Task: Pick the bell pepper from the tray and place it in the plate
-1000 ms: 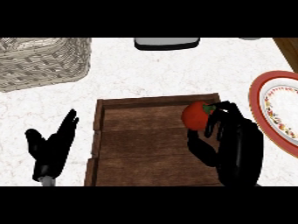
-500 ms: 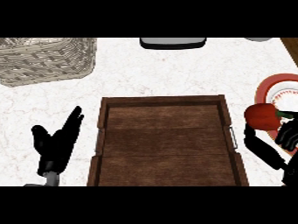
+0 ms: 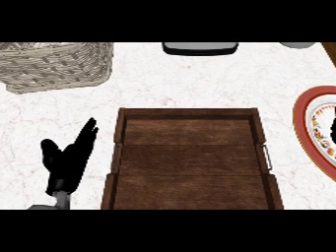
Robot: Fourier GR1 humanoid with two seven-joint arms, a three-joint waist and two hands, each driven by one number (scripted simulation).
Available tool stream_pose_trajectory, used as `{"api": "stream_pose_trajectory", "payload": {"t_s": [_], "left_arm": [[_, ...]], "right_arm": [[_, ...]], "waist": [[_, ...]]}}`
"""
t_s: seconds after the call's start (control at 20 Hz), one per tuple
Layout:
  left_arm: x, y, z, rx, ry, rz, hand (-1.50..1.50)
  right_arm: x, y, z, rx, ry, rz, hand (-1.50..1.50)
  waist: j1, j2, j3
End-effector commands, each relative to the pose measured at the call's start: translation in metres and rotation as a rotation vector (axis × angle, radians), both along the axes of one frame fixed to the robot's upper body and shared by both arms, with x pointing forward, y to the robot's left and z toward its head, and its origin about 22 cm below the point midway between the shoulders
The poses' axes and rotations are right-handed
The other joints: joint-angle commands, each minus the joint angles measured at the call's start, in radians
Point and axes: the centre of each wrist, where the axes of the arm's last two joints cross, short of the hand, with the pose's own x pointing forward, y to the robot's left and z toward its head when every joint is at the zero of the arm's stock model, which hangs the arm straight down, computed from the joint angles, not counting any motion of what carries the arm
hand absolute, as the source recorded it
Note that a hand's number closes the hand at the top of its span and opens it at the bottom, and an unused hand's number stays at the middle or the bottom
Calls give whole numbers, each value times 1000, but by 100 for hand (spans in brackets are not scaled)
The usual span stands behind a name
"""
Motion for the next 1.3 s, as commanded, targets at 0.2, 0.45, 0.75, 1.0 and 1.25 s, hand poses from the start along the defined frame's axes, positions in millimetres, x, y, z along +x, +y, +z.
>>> {"api": "stream_pose_trajectory", "payload": {"t_s": [0.2,0.45,0.75,1.0,1.25], "left_arm": [[-2,3,-2,9,63,-20,0],[-2,-5,-10,14,52,-23,0],[-10,-8,-18,6,49,-30,0],[4,5,-3,-11,50,-29,0],[-1,-1,1,13,46,-12,0]], "right_arm": [[17,-82,0,20,-35,-5,150],[27,-115,-27,126,307,-65,-150],[36,-138,-43,215,329,124,-150],[40,-136,-59,236,140,231,-150],[36,-146,-62,331,-88,203,-150]], "waist": [[3,4,-5],[36,16,-6],[34,13,-3],[26,13,-2],[16,9,-3]]}}
